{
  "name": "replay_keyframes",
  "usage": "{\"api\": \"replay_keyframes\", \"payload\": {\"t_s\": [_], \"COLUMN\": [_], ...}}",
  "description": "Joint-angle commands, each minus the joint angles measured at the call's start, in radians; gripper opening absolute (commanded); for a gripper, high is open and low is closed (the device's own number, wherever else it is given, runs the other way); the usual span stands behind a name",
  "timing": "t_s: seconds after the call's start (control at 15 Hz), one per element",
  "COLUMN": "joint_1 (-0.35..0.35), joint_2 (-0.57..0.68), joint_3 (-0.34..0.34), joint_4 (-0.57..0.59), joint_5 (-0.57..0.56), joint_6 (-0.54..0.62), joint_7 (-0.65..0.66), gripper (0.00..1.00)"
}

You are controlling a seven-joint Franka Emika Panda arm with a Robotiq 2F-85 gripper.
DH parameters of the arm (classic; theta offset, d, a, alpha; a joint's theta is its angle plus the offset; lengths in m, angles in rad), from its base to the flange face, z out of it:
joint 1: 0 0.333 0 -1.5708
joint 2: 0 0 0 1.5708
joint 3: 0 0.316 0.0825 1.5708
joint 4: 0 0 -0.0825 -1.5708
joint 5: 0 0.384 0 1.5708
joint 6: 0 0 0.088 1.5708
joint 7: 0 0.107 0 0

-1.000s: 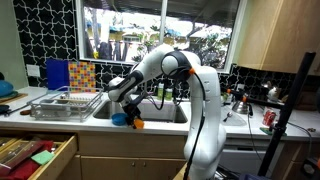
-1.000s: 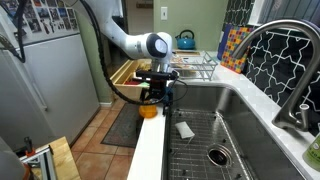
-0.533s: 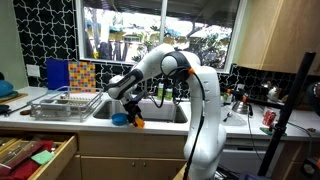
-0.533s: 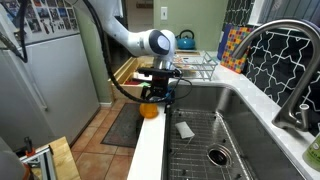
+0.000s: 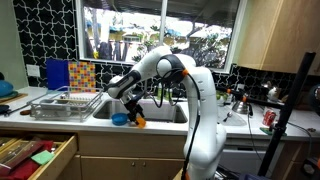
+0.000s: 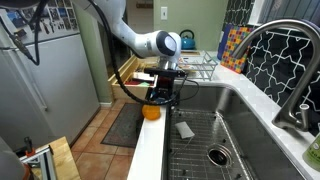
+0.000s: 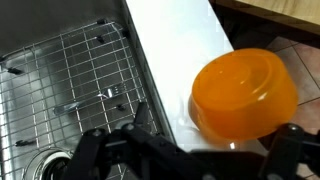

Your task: Turn the orange bowl upside down on the kitchen counter

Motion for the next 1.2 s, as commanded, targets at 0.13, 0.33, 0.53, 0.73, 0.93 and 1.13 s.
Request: {"api": "replay_keyframes", "payload": {"t_s": [0.13,0.33,0.53,0.73,0.93,1.13], "joint_1": [-0.014,-0.018,-0.013,-0.007,-0.011,-0.010], "joint_2": [0.008,-0.020,-0.030,-0.021,-0.016,-0.025], "joint_3": [-0.016,-0.031,-0.053,-0.066,-0.071,-0.079], "joint_4": [0.032,0.010,-0.001,-0.012,-0.026,-0.045], "joint_5": [0.055,0.046,0.014,-0.021,0.006,0.007], "joint_6": [0.047,0.083,0.081,0.132,0.197,0.234], "joint_7": [0.104,0.157,0.247,0.325,0.402,0.475], "gripper": [1.00,1.00,1.00,1.00,1.00,1.00]}}
